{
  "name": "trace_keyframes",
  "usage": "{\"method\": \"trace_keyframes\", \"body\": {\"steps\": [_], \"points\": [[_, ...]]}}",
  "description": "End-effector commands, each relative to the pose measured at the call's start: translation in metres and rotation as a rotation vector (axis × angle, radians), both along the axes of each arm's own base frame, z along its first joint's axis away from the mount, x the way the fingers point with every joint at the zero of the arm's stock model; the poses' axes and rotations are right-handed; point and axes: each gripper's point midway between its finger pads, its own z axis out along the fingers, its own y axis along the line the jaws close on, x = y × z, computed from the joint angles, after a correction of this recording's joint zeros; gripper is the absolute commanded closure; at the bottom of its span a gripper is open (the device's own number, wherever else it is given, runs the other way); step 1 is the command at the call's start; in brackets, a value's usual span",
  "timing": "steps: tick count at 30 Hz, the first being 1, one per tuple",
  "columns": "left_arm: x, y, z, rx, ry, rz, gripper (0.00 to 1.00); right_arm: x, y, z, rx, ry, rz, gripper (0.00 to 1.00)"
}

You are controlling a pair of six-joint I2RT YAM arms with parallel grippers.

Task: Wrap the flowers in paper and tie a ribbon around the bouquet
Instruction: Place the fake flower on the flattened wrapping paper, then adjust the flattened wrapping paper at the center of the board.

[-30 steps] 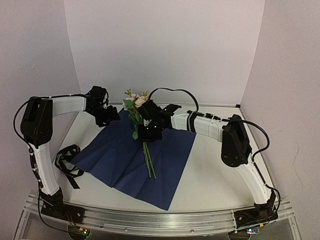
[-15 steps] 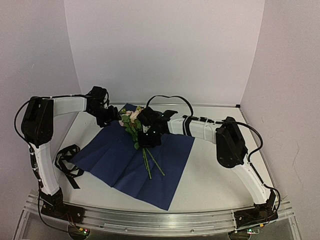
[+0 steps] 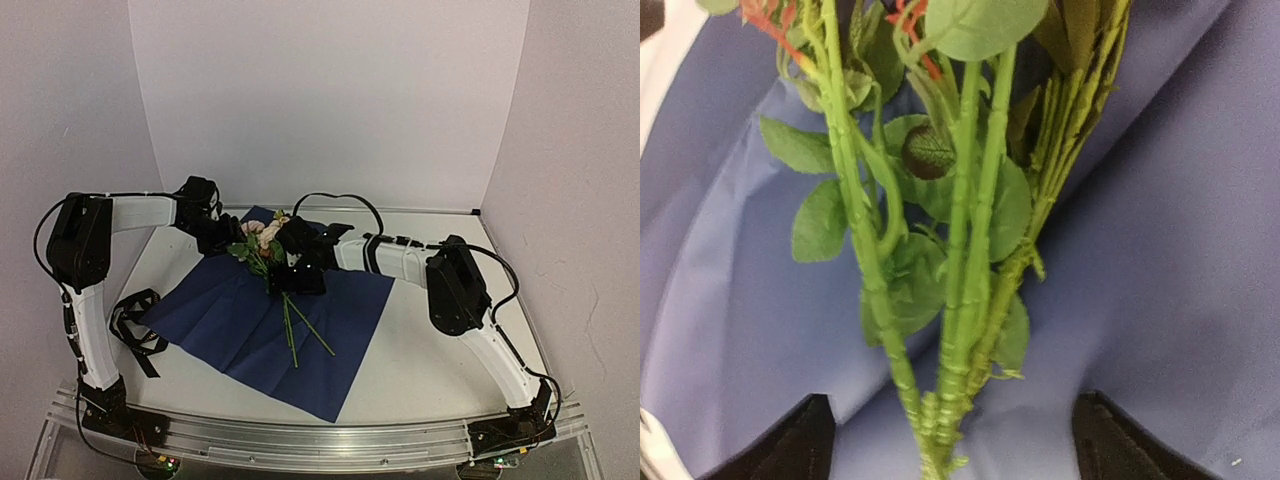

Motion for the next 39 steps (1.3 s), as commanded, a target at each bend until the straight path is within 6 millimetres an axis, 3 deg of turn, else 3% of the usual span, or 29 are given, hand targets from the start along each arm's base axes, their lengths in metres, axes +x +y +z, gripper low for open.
{"method": "trace_keyframes", "body": {"steps": [1, 5, 14, 22, 27, 34, 39], "points": [[0.003, -0.009, 0.003, -0.054, -0.017, -0.016, 0.31, 0.013, -0.018, 0.064, 0.009, -0.13, -0.015, 0.02], [0.003, -0.016, -0.001, -0.068, -0.015, -0.035, 0.3, 0.027, -0.039, 0.071, 0.0, -0.148, -0.05, 0.02], [-0.001, -0.037, -0.006, -0.087, -0.005, -0.073, 0.3, 0.048, -0.052, 0.039, 0.045, -0.079, -0.096, 0.02], [-0.007, -0.058, -0.007, -0.083, -0.007, -0.119, 0.3, 0.04, -0.087, 0.025, 0.007, -0.063, -0.195, 0.02], [-0.008, -0.076, -0.002, -0.038, -0.037, -0.169, 0.3, 0.034, -0.125, 0.021, -0.035, -0.056, -0.286, 0.02], [-0.006, -0.127, 0.01, -0.026, -0.107, -0.277, 0.31, 0.019, -0.167, 0.01, -0.14, -0.039, -0.374, 0.06], [0.004, -0.173, 0.005, -0.032, -0.148, -0.358, 0.32, 0.016, -0.19, 0.024, -0.125, -0.039, -0.423, 0.06]]}}
